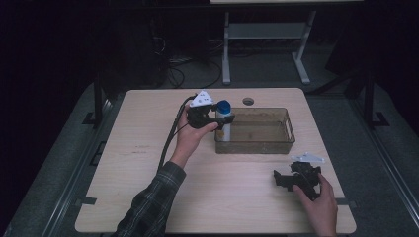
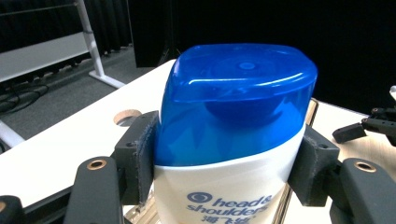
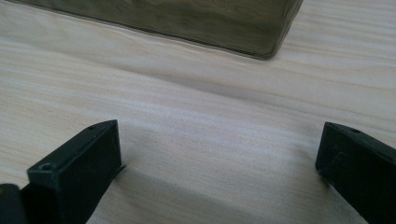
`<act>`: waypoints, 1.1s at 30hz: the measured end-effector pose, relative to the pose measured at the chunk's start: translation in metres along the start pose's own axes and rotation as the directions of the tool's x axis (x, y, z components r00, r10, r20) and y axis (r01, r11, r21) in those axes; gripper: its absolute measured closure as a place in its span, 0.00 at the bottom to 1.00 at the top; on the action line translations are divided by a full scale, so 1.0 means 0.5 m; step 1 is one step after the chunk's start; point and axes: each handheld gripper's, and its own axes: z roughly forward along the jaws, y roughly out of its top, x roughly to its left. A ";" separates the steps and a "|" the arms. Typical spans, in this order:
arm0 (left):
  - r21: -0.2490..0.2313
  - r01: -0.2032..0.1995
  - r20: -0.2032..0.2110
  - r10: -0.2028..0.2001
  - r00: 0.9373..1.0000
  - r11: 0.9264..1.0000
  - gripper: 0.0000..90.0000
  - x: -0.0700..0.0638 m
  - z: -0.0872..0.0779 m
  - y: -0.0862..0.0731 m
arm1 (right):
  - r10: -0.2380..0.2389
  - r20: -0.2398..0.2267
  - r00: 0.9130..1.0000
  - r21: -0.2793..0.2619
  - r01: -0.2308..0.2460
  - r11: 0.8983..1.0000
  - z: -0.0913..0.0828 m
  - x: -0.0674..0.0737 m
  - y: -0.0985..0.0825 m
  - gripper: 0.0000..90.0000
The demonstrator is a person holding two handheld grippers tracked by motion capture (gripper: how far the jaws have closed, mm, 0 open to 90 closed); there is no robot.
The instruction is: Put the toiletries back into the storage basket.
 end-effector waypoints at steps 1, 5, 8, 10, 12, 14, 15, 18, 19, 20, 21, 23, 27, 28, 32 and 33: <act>0.001 0.001 0.001 -0.001 1.000 1.000 0.39 0.001 0.001 -0.002 | 0.000 0.000 1.000 0.000 0.000 1.000 0.000 0.000 0.000 0.00; 0.017 0.001 0.000 -0.001 1.000 1.000 0.39 0.001 0.004 -0.010 | -0.001 0.000 1.000 0.000 0.001 1.000 0.000 0.000 0.000 0.00; 0.026 0.001 -0.002 -0.001 1.000 1.000 0.39 0.001 0.006 -0.015 | -0.001 0.000 1.000 0.000 0.001 1.000 0.000 0.000 0.000 0.00; 0.031 0.003 -0.001 -0.003 1.000 1.000 0.39 0.001 0.008 -0.019 | -0.001 0.000 1.000 0.000 0.001 1.000 0.000 0.000 0.000 0.00; 0.039 0.003 0.000 -0.003 1.000 0.999 0.39 0.002 0.010 -0.023 | -0.001 0.000 1.000 0.000 0.001 1.000 0.000 0.000 0.000 0.00; 0.048 0.001 0.002 -0.002 1.000 0.999 0.39 0.002 0.012 -0.029 | -0.001 0.000 1.000 0.000 0.001 1.000 0.000 0.000 0.000 0.00; 0.048 0.001 0.002 -0.002 1.000 0.999 0.39 0.002 0.012 -0.029 | -0.001 0.000 1.000 0.000 0.001 1.000 0.000 0.000 0.000 0.00; 0.056 0.005 0.005 -0.006 1.000 0.998 0.39 0.002 0.015 -0.036 | -0.001 0.000 1.000 0.000 0.001 1.000 0.000 0.000 0.000 0.00; 0.058 0.006 0.008 -0.007 1.000 0.998 0.39 0.002 0.016 -0.038 | -0.001 0.000 1.000 0.000 0.001 1.000 0.000 0.000 0.000 0.00; 0.059 0.005 0.007 -0.006 1.000 0.998 0.38 0.002 0.016 -0.040 | -0.001 0.000 1.000 0.000 0.001 1.000 0.000 0.000 0.000 0.00; 0.062 0.008 0.007 -0.008 1.000 0.998 0.38 0.001 0.016 -0.042 | -0.001 0.000 1.000 0.000 0.001 1.000 0.000 0.000 0.000 0.00; 0.065 0.008 0.008 -0.009 1.000 0.998 0.38 0.001 0.017 -0.045 | -0.001 0.000 1.000 0.000 0.001 1.000 0.000 0.000 0.000 0.00; 0.070 0.008 0.010 -0.008 1.000 0.998 0.38 0.000 0.018 -0.048 | -0.001 0.000 1.000 0.000 0.001 1.000 0.000 0.000 0.000 0.00; 0.073 0.005 0.011 -0.006 1.000 0.997 0.38 -0.001 0.018 -0.047 | -0.001 0.000 1.000 0.000 0.001 1.000 0.000 0.000 0.000 0.00; 0.072 0.006 0.012 -0.007 1.000 0.997 0.38 -0.001 0.018 -0.047 | -0.001 0.000 1.000 0.000 0.001 1.000 0.000 0.000 0.000 0.00; 0.074 0.003 0.012 -0.004 1.000 0.997 0.38 -0.001 0.018 -0.047 | -0.001 0.000 1.000 0.000 0.001 1.000 0.000 0.000 0.000 0.00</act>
